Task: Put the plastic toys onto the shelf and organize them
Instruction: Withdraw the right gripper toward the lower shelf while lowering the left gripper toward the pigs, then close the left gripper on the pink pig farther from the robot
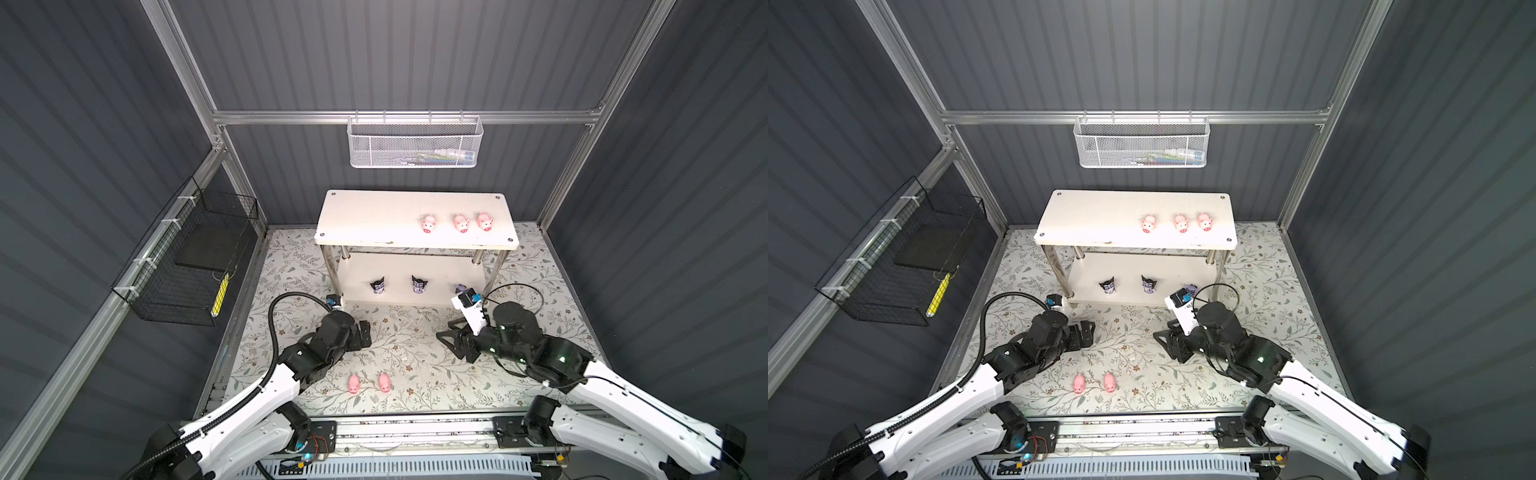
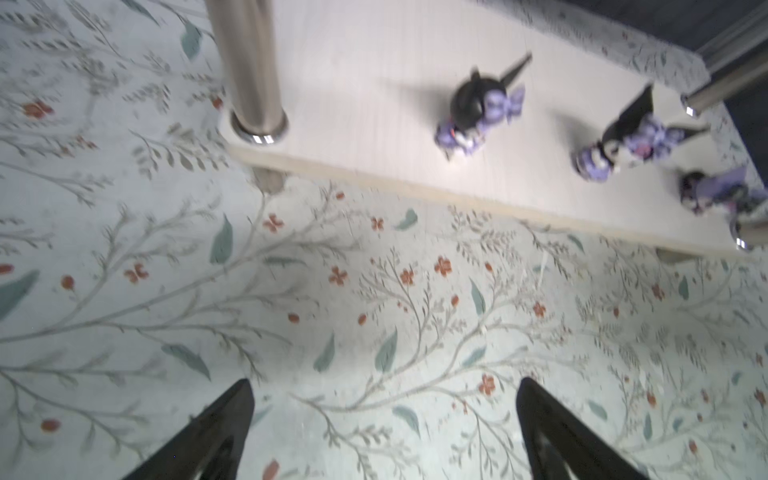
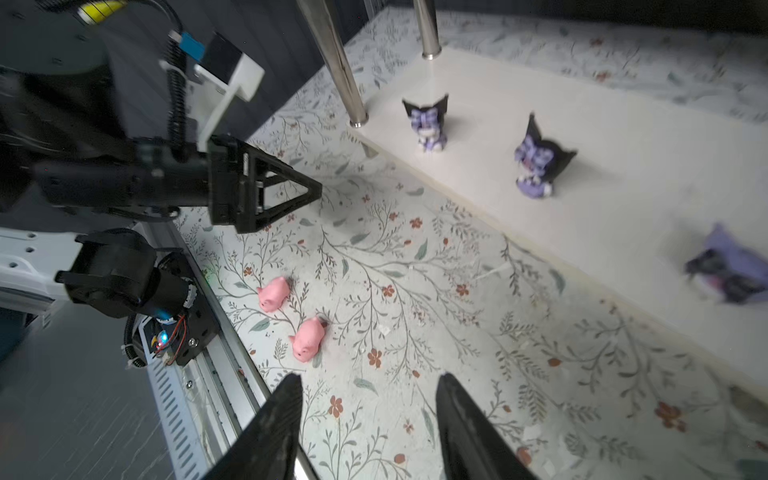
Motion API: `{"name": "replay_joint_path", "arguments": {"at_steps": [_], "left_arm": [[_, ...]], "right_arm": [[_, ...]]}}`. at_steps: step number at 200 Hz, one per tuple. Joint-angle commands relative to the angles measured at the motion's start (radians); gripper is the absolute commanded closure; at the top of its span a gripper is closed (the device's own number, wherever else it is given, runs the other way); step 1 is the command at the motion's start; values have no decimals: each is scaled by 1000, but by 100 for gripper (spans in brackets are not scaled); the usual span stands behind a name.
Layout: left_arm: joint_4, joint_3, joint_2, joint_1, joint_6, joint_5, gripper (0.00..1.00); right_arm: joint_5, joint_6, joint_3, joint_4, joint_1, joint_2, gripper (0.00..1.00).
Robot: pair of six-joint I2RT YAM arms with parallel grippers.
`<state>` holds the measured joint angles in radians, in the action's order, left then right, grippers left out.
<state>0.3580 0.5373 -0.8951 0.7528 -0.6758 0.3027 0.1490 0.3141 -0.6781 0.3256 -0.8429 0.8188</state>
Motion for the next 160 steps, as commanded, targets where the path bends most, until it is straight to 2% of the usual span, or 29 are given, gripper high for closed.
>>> {"name": "replay_joint_path", "arguments": {"at_steps": [1, 33, 64, 102, 129, 160], "left_arm": [[213, 7, 42, 29, -134, 2, 2], [318, -41, 128, 35, -214, -52, 6], [349, -71, 135, 69, -265, -103, 8], [366, -55, 64, 161, -291, -59, 11], [364, -52, 18, 198, -318, -38, 18], [360, -47, -45, 255, -353, -21, 21]], "right_arm": [[54, 112, 85, -207, -5, 21, 46], [55, 86, 129, -237, -5, 107, 46], [60, 65, 156, -284, -5, 186, 46], [81, 67, 177, -347, -2, 270, 46], [93, 66, 184, -374, -1, 293, 46], [109, 61, 195, -396, 8, 349, 46]]}}
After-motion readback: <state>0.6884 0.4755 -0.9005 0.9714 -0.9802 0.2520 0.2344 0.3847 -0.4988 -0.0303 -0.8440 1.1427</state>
